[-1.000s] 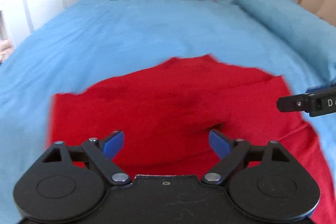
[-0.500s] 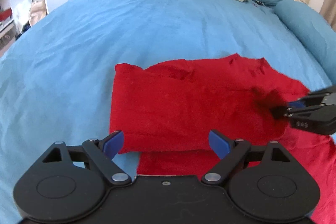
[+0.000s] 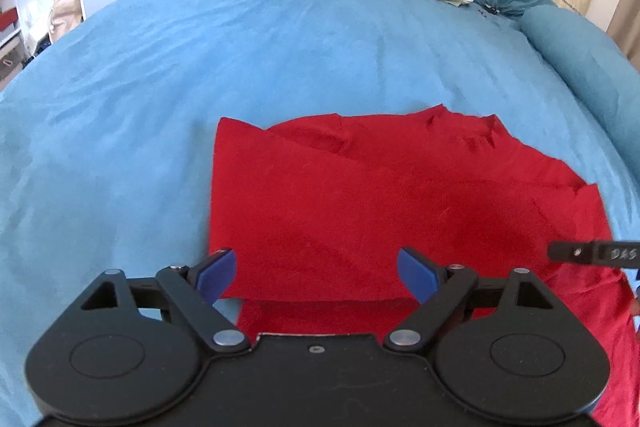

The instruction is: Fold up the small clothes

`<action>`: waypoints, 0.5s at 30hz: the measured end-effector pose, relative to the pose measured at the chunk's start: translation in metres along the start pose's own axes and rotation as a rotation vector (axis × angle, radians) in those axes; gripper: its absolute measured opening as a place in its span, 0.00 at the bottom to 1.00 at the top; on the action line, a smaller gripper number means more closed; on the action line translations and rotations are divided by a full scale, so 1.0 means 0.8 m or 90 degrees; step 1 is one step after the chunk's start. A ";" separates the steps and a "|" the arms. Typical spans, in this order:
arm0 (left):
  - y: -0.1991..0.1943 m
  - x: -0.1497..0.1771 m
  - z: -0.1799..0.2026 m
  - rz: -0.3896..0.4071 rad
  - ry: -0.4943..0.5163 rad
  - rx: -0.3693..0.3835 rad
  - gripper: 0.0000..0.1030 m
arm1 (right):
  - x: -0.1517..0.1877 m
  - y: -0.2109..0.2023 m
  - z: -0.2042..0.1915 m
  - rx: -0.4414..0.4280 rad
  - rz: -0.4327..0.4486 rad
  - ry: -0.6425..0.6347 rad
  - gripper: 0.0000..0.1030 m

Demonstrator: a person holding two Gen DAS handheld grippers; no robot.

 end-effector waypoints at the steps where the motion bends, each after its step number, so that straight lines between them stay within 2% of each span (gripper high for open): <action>1: 0.000 0.002 -0.002 0.000 0.005 -0.006 0.88 | 0.000 0.000 -0.001 -0.007 0.000 0.010 0.94; 3: 0.001 0.006 -0.007 -0.004 0.017 -0.020 0.88 | -0.001 0.001 -0.003 -0.014 0.005 0.031 0.89; 5: 0.002 0.012 -0.013 -0.006 0.030 -0.036 0.88 | -0.006 0.002 0.002 0.000 0.010 0.045 0.74; 6: 0.002 0.015 -0.016 -0.007 0.036 -0.044 0.88 | -0.008 0.004 0.003 0.013 0.008 0.047 0.62; 7: 0.004 0.019 -0.018 -0.008 0.043 -0.050 0.88 | -0.010 0.006 0.004 0.024 0.005 0.046 0.40; 9: 0.005 0.026 -0.024 -0.010 0.051 -0.062 0.87 | -0.017 0.006 0.006 0.034 0.002 0.045 0.21; 13: 0.009 0.034 -0.035 -0.014 0.060 -0.093 0.85 | -0.056 -0.023 0.001 0.050 0.079 0.023 0.20; 15: 0.013 0.036 -0.039 -0.018 0.058 -0.097 0.81 | -0.077 -0.046 0.006 0.066 0.117 0.024 0.20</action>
Point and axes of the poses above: each gripper's, at about its wrist camera, not at the fingertips, and y roughly the way its jaws point, z to its right, x to its underside, the point moved 9 cm from there along y, roughly the way its jaws point, and after that the axes turned 8 degrees about -y, right-handed, at the moved point
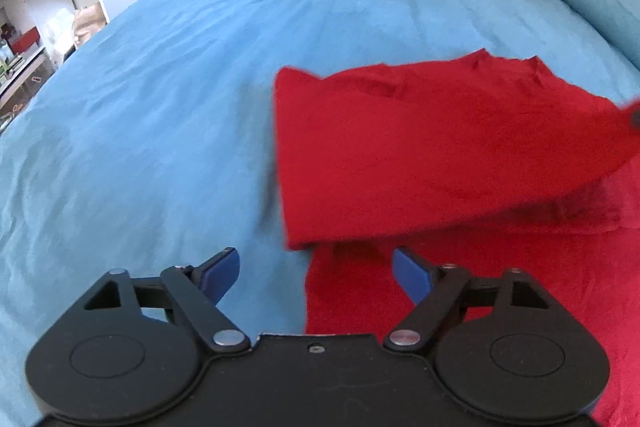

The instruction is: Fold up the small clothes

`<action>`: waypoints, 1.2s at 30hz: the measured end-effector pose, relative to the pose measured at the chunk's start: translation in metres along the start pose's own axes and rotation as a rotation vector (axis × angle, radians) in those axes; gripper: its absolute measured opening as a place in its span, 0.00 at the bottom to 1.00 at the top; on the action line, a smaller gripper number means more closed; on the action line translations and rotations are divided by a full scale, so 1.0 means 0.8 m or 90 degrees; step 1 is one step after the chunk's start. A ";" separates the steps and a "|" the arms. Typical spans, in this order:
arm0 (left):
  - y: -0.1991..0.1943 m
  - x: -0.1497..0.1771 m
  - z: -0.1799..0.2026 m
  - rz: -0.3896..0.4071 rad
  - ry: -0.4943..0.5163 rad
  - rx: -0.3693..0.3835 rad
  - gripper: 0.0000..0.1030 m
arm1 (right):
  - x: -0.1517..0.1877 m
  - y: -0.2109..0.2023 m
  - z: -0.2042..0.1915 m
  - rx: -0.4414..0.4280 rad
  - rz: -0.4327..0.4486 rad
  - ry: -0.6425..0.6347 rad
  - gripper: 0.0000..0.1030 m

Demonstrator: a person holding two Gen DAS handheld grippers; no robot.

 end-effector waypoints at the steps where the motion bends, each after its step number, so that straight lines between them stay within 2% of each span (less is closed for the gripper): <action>1: 0.001 0.000 -0.001 0.000 -0.003 0.000 0.81 | -0.010 -0.006 0.004 0.007 0.014 0.004 0.20; 5: 0.008 -0.005 0.002 0.005 -0.007 -0.005 0.79 | -0.030 -0.024 0.031 0.042 0.044 0.009 0.20; 10: 0.018 -0.012 0.008 0.010 -0.002 -0.012 0.75 | -0.014 -0.019 0.054 0.062 0.026 0.027 0.20; 13: 0.022 -0.014 0.006 0.011 -0.012 -0.017 0.69 | -0.006 -0.030 0.072 0.086 0.037 0.051 0.20; 14: 0.023 -0.015 0.005 0.011 -0.016 -0.019 0.64 | -0.003 -0.029 0.076 0.092 0.034 0.057 0.20; 16: 0.024 -0.015 0.001 0.009 -0.027 -0.025 0.61 | 0.006 -0.022 0.083 0.094 0.019 0.063 0.20; 18: 0.023 -0.013 -0.005 0.008 -0.041 -0.032 0.54 | 0.018 -0.011 0.085 0.099 -0.004 0.046 0.20; 22: 0.018 -0.003 -0.030 -0.009 -0.135 -0.041 0.54 | 0.048 0.002 0.096 0.110 -0.047 0.046 0.20; 24: 0.016 0.002 -0.036 -0.014 -0.153 -0.045 0.54 | 0.063 0.008 0.099 0.111 -0.070 0.043 0.22; 26: 0.009 0.003 -0.031 -0.012 -0.139 -0.046 0.54 | 0.076 0.012 0.103 0.123 -0.101 0.034 0.28; 27: 0.004 0.001 -0.028 -0.009 -0.133 -0.036 0.53 | 0.079 0.010 0.106 0.136 -0.106 0.033 0.42; 28: -0.004 0.000 -0.023 -0.004 -0.128 -0.021 0.53 | 0.080 0.003 0.108 0.153 -0.099 0.032 0.66; 29: -0.013 -0.003 -0.019 0.005 -0.121 -0.001 0.58 | 0.078 -0.007 0.109 0.164 -0.077 0.031 0.78; 30: -0.023 -0.007 -0.009 0.017 -0.108 0.022 0.67 | 0.074 -0.022 0.107 0.166 -0.037 0.028 0.97; 32: -0.040 -0.018 0.015 0.045 -0.057 0.059 0.79 | 0.066 -0.042 0.095 0.129 0.026 0.012 1.00; 33: -0.045 -0.025 0.029 0.058 -0.027 0.075 0.80 | 0.065 -0.046 0.087 0.104 0.037 0.002 1.00; 36: -0.038 -0.038 0.072 0.057 0.025 0.136 0.80 | 0.072 -0.036 0.063 0.041 0.021 -0.024 1.00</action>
Point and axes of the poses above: each gripper's, at about its wrist camera, not at the fingertips, and y roughly the way its jaws point, z to its right, x to its underside, the point moved 9 cm from there along y, roughly the way its jaws point, and after that the axes turned 8 degrees about -y, right-handed, at the moved point
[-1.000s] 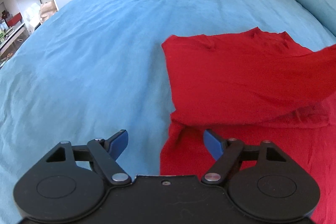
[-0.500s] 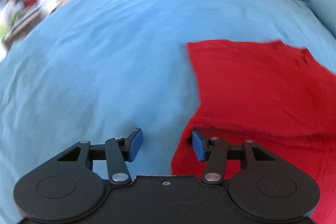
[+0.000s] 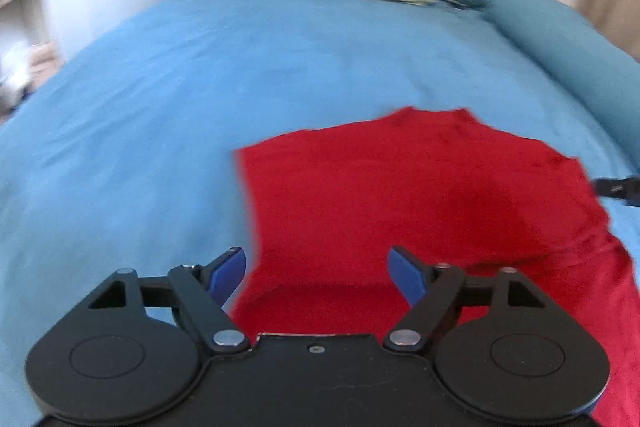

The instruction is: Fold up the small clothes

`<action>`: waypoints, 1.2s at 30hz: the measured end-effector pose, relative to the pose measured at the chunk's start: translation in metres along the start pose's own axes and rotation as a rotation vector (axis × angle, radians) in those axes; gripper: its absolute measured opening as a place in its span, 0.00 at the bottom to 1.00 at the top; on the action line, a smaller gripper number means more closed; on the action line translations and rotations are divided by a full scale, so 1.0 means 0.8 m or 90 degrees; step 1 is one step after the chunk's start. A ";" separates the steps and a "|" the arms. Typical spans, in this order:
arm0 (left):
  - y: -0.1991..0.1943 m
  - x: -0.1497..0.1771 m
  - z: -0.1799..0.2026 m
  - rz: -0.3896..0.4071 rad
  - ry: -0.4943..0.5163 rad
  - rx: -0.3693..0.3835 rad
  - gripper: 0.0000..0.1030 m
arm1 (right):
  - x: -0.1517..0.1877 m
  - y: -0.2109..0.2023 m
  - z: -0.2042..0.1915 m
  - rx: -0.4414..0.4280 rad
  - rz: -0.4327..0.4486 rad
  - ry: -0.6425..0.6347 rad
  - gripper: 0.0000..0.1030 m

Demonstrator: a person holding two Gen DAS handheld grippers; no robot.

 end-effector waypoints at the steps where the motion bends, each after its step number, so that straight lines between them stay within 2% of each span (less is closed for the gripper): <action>1: 0.012 -0.002 0.010 -0.009 0.004 0.021 0.80 | 0.004 0.007 -0.008 -0.018 -0.006 -0.004 1.00; 3: 0.039 -0.001 0.021 -0.035 0.009 0.032 0.80 | 0.011 0.019 -0.017 -0.032 -0.008 -0.012 1.00; 7: 0.077 0.016 0.005 -0.074 -0.014 0.006 0.79 | 0.036 0.053 -0.018 -0.027 -0.053 -0.043 1.00; 8: 0.075 0.018 0.005 -0.063 -0.014 0.010 0.79 | 0.043 0.059 -0.013 -0.023 -0.063 -0.046 1.00; 10: 0.069 0.024 0.002 -0.069 -0.010 0.002 0.79 | 0.052 0.057 -0.006 -0.022 -0.047 -0.052 1.00; 13: 0.067 0.033 -0.002 -0.077 -0.028 0.002 0.80 | 0.059 0.051 0.007 -0.020 -0.052 -0.037 1.00; 18: 0.048 0.029 0.002 -0.073 0.012 -0.033 0.77 | 0.058 0.032 0.017 -0.017 -0.066 -0.032 1.00; 20: 0.021 0.014 0.003 -0.046 0.017 -0.045 0.78 | 0.049 0.006 0.024 -0.013 -0.046 -0.047 1.00; 23: -0.030 0.000 -0.002 -0.009 0.015 -0.054 0.89 | 0.035 -0.045 0.031 -0.019 -0.008 -0.046 1.00; 26: -0.077 0.004 -0.010 -0.006 0.006 -0.046 0.91 | 0.029 -0.100 0.041 -0.021 0.007 -0.046 1.00; 29: -0.120 0.030 -0.024 -0.029 0.010 -0.048 0.91 | 0.043 -0.151 0.046 -0.022 -0.004 -0.053 1.00; 32: -0.150 0.071 -0.035 -0.069 0.006 -0.056 0.91 | 0.078 -0.194 0.046 -0.015 -0.040 -0.067 1.00; 34: -0.166 0.109 -0.043 -0.110 -0.009 -0.056 0.89 | 0.116 -0.213 0.046 -0.017 -0.084 -0.058 1.00; 36: -0.175 0.145 -0.049 -0.147 -0.024 -0.058 0.83 | 0.156 -0.227 0.044 -0.012 -0.129 -0.050 0.99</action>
Point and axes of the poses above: each gripper's, at about its wrist camera, not at the fingertips, and y roughly the way its jaws point, z to its right, x to its underside, the point moved 9 cm from there along y, roughly the way its jaws point, and after that the axes turned 8 degrees about -y, right-handed, at the moved point
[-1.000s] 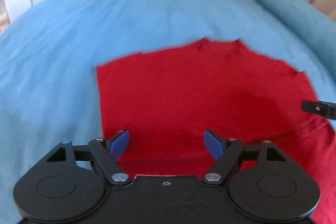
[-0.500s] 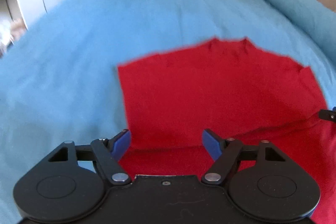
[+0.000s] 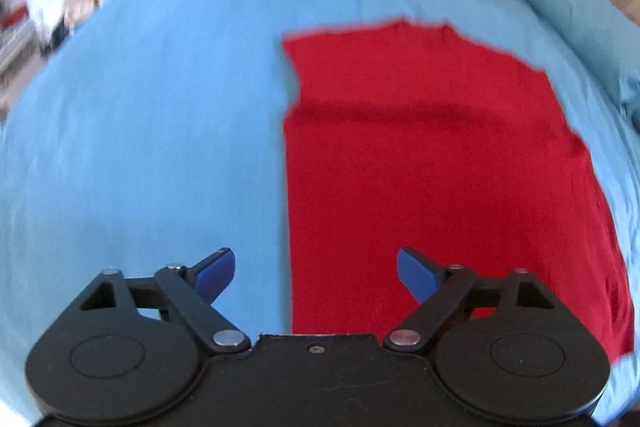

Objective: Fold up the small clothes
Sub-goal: 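Move both tools to the ribbed hem of the folded sweater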

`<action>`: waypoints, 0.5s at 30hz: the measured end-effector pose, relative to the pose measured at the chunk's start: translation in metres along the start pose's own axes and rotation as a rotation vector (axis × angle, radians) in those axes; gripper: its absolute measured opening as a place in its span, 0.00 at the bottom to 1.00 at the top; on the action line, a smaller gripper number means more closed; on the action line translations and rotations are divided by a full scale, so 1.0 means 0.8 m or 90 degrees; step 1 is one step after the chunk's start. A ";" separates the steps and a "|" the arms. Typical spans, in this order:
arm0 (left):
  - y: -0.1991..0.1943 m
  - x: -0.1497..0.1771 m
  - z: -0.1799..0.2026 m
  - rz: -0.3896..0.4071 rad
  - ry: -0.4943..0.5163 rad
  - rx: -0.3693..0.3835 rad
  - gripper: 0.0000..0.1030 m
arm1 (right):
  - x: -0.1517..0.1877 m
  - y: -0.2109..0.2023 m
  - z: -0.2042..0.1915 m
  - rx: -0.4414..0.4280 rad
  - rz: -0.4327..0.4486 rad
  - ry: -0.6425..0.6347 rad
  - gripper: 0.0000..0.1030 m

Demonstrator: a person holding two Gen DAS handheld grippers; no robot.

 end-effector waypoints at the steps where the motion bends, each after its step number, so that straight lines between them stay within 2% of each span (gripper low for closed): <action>1: 0.001 0.020 -0.003 -0.019 -0.004 0.000 0.81 | 0.021 -0.002 -0.003 0.003 -0.021 0.005 0.95; 4: 0.006 0.067 -0.010 -0.050 -0.012 -0.005 0.70 | 0.073 0.002 -0.011 0.009 -0.072 0.027 0.82; 7: 0.011 0.099 -0.017 -0.062 -0.029 -0.010 0.61 | 0.111 0.007 -0.015 0.016 -0.099 0.064 0.78; 11: 0.017 0.123 -0.016 -0.070 -0.023 -0.013 0.50 | 0.142 0.013 -0.018 0.027 -0.124 0.079 0.73; 13: 0.016 0.130 -0.012 -0.064 -0.009 -0.014 0.49 | 0.155 0.013 -0.019 0.027 -0.134 0.089 0.72; 15: 0.014 0.133 -0.014 -0.066 -0.005 -0.012 0.42 | 0.171 0.009 -0.022 0.021 -0.145 0.097 0.70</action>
Point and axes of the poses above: each gripper's, at about its wrist camera, not at the fingertips, and y roughly the way its jaws point, z to its right, x to its underside, the point moved 9 cm from there along y, roughly the way its jaws point, and after that the axes turned 8 degrees about -y, right-handed, at the moved point
